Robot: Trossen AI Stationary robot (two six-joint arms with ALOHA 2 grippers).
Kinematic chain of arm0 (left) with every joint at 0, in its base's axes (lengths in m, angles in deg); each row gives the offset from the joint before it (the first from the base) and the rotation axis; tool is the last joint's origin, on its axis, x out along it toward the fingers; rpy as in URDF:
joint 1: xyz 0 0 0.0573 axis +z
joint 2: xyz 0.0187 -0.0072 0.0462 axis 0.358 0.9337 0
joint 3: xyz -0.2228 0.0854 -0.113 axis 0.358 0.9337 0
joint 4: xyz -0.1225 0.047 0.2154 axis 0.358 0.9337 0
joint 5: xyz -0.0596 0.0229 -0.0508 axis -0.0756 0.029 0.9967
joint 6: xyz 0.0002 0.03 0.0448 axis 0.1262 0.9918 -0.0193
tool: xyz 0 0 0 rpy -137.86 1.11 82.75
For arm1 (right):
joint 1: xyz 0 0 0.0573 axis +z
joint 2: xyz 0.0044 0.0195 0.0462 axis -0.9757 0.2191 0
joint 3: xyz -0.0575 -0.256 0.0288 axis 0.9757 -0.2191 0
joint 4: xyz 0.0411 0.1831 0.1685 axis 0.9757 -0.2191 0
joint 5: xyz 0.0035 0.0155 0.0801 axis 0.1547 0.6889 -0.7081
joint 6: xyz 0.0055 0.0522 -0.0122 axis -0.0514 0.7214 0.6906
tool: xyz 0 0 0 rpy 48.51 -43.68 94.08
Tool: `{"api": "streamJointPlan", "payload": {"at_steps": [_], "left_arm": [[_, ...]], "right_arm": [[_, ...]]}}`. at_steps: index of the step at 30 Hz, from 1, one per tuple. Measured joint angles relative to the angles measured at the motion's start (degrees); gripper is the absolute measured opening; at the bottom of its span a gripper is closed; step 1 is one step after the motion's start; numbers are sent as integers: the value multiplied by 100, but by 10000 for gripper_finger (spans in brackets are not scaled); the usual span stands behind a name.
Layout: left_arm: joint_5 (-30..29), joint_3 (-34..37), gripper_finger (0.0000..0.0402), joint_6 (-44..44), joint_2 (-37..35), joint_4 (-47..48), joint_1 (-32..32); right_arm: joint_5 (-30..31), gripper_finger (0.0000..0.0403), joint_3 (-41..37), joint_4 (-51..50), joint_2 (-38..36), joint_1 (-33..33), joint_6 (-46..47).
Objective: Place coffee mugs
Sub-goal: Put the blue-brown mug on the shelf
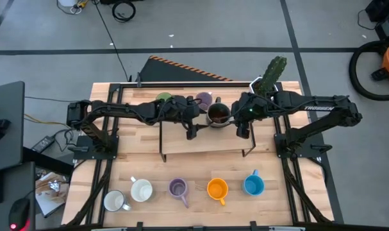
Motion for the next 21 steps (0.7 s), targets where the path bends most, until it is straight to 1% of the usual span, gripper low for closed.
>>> {"api": "streamJointPlan", "payload": {"at_steps": [5, 10, 21], "left_arm": [[11, 0, 304, 0, 99, -51, 2], [19, 0, 304, -2, 265, -308, 4], [55, 2, 304, 4, 356, -853, 92]], "right_arm": [[-2, 172, 0, -22, -29, 0, 15], [-6, 172, 0, -45, -36, 0, 9], [151, 172, 0, -203, -297, 0, -35]]}}
